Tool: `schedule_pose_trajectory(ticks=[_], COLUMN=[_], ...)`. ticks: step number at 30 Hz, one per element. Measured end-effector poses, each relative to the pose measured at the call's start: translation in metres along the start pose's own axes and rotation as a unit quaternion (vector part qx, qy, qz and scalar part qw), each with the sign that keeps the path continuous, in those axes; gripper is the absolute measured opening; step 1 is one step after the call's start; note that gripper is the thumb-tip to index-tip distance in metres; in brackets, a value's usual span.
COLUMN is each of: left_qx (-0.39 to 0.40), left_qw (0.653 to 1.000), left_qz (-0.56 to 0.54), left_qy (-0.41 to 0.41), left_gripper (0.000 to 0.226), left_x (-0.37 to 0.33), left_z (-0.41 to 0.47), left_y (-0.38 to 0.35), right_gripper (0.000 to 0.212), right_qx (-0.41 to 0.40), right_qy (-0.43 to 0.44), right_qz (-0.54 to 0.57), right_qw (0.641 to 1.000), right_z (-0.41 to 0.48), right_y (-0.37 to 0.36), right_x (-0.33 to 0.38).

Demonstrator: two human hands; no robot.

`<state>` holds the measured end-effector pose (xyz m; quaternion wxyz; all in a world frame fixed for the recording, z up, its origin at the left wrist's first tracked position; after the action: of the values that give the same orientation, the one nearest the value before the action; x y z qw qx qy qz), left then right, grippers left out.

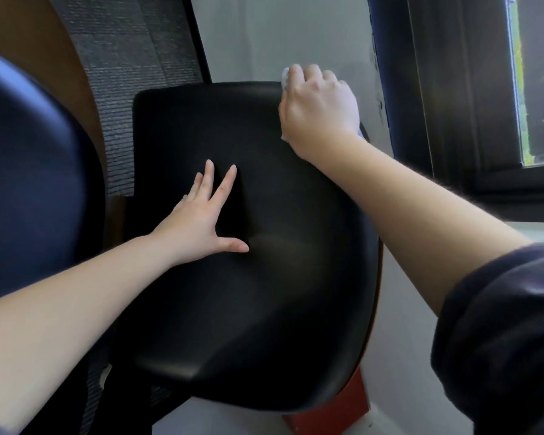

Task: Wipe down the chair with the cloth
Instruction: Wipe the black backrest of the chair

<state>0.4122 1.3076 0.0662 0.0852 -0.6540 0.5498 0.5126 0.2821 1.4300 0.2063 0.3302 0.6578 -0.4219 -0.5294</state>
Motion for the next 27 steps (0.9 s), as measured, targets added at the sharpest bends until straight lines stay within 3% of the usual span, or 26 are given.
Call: schedule_pose_trajectory(ticks=[4,18,27], left_qx=[-0.004,0.002,0.010], left_qw=[1.000,1.000,1.000], left_qz=[0.008,-0.013,-0.009], left_qy=[-0.014,0.005,-0.001], left_gripper=[0.128,0.124,0.124], left_x=[0.009,0.077,0.134], left_z=[0.000,-0.002,-0.001], left_y=[0.000,-0.018,-0.038], right_gripper=[0.027,0.043,0.035], right_qx=[-0.015,0.063,0.037], right_qy=[0.029,0.076,0.104], right_qz=[-0.036,-0.110,-0.134], right_qw=[0.999,0.989,0.985], right_z=[0.020,0.088,0.127], right_y=[-0.006,-0.067,-0.102], right_x=[0.033,0.123,0.195])
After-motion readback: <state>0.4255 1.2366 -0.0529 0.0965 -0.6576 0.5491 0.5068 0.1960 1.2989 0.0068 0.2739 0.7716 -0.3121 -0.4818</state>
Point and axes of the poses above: each hand's wrist, its own z-axis towards the middle knuckle, its own y-axis out of the back of the hand, x = y × z, the point moved 10 cm from there along z, towards the middle knuckle
